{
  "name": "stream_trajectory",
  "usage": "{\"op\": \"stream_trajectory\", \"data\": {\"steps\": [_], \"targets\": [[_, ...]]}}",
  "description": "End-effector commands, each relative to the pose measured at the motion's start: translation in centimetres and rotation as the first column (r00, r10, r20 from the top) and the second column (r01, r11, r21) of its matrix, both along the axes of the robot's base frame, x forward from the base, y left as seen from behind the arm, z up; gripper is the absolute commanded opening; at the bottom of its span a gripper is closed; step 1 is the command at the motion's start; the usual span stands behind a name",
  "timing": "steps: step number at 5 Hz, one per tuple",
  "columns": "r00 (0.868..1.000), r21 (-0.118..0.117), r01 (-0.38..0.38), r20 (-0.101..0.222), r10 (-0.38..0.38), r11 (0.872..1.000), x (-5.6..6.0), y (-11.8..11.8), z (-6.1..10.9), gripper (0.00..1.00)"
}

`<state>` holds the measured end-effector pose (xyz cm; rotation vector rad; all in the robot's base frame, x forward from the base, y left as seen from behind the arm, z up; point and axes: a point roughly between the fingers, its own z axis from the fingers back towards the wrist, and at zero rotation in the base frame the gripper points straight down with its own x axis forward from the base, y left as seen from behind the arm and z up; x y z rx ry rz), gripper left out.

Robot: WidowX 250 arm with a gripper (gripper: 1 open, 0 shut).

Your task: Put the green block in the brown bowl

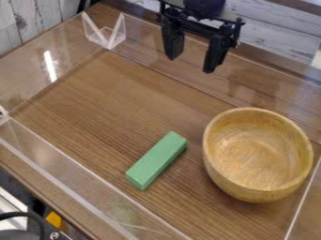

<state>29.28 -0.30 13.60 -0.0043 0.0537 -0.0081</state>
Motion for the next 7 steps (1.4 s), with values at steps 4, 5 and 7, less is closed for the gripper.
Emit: {"op": "stream_trajectory", "data": {"steps": [4,5,7], "targets": [[0.999,-0.027,0.038,-0.018,-0.039,0.999,-5.3,0.2,-2.5,1.00],[0.999,-0.029,0.042,-0.024,-0.042,0.999,-5.7,0.1,-2.9,1.00],[0.998,-0.033,0.047,-0.034,-0.048,0.998,-6.4,0.0,-3.8,1.00]]}}
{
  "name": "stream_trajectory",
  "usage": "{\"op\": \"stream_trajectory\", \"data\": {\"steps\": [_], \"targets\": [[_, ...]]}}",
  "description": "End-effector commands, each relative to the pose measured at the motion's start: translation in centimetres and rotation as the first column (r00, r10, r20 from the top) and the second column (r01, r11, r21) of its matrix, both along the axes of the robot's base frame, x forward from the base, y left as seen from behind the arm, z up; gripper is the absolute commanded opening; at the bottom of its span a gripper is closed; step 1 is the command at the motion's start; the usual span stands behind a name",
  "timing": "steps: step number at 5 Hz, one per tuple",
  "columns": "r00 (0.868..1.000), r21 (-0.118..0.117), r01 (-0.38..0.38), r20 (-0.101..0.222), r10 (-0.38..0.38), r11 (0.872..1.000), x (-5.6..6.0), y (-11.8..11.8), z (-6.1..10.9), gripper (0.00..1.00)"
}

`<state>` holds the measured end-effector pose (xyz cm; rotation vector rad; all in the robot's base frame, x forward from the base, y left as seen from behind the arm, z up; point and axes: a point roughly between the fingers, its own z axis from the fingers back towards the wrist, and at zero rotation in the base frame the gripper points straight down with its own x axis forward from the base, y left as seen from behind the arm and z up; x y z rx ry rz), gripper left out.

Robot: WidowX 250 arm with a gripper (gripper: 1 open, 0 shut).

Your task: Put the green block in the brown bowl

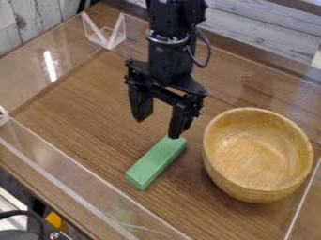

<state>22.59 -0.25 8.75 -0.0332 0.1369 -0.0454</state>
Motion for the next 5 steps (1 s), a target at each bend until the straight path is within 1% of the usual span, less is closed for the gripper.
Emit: {"op": "stream_trajectory", "data": {"steps": [1,5], "targets": [[0.999,-0.006,0.015,0.045,-0.014,1.000,0.1,-0.1,0.6,1.00],[0.997,-0.019,0.038,0.069,-0.036,0.999,-0.7,-0.2,-1.2,1.00]]}}
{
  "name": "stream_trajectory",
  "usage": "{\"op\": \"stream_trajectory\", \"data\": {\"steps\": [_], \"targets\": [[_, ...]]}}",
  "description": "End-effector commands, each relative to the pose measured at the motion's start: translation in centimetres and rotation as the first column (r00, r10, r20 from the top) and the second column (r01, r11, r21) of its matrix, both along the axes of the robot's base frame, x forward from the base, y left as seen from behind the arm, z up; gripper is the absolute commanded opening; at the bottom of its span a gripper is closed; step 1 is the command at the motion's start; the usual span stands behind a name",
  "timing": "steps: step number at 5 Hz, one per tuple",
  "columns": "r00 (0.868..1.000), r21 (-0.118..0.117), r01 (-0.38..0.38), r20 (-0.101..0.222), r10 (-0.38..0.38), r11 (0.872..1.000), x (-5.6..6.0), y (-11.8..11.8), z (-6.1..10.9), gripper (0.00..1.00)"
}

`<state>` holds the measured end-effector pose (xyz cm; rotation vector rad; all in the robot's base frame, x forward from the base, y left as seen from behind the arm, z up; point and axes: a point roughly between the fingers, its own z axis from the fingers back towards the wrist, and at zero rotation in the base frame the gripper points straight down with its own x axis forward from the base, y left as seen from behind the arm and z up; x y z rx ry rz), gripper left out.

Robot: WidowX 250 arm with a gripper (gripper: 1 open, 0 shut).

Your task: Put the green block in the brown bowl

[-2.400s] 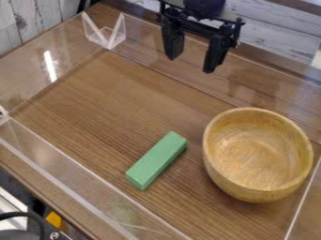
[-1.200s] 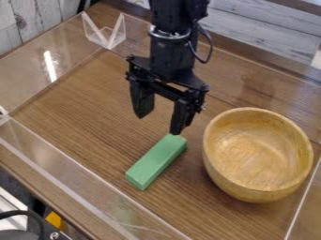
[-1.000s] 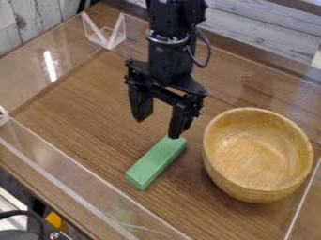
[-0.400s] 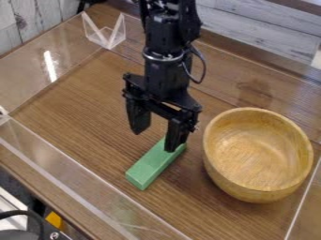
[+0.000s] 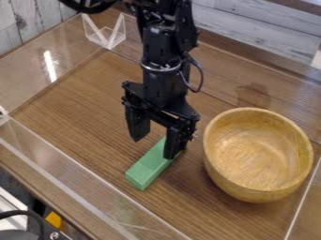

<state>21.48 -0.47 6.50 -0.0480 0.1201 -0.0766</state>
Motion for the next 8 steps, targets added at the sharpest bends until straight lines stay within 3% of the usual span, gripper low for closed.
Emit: {"op": "stream_trajectory", "data": {"steps": [1,6,8], "targets": [[0.998,-0.004,0.009,0.066,-0.009,1.000,0.3,0.0,0.7,1.00],[0.992,0.011,0.012,0.126,-0.013,1.000,-0.1,-0.4,-0.6,1.00],[0.990,0.015,0.018,0.136,-0.020,1.000,-0.1,-0.7,-1.0,1.00]]}}
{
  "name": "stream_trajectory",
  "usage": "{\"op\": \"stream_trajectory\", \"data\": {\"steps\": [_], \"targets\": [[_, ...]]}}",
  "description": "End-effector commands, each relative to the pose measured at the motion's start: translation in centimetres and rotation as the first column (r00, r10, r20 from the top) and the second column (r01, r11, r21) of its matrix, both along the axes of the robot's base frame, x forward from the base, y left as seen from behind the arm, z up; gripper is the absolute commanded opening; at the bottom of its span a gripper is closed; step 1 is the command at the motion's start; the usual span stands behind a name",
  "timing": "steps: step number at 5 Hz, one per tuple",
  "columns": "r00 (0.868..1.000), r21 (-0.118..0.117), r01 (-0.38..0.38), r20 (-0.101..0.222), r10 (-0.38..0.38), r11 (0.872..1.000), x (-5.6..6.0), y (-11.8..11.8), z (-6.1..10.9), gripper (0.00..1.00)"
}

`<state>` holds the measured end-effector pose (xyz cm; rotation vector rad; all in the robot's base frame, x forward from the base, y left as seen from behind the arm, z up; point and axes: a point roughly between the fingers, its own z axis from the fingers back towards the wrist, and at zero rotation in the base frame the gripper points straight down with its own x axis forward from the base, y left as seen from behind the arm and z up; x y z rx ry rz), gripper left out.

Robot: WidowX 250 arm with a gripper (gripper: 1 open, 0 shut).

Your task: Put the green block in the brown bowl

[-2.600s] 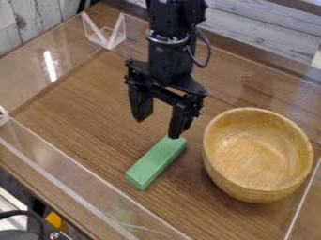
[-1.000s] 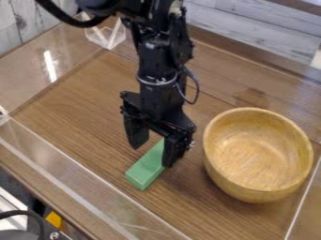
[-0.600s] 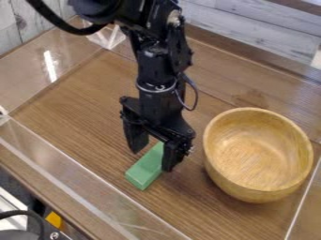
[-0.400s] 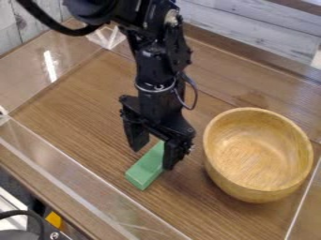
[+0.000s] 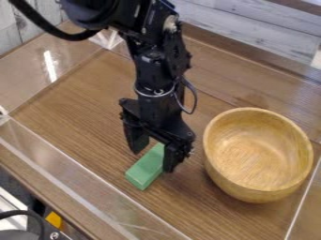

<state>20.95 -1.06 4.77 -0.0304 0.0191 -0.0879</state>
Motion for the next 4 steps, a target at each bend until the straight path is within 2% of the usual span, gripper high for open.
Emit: {"op": "stream_trajectory", "data": {"steps": [1,3,4], "targets": [[1.000,0.010,0.001,0.023,-0.001,1.000,0.3,0.2,0.0,1.00],[1.000,0.030,-0.012,0.006,0.012,0.999,0.2,0.8,-1.2,1.00],[1.000,0.038,-0.017,0.000,0.017,0.999,0.2,0.9,-1.5,0.00]]}}
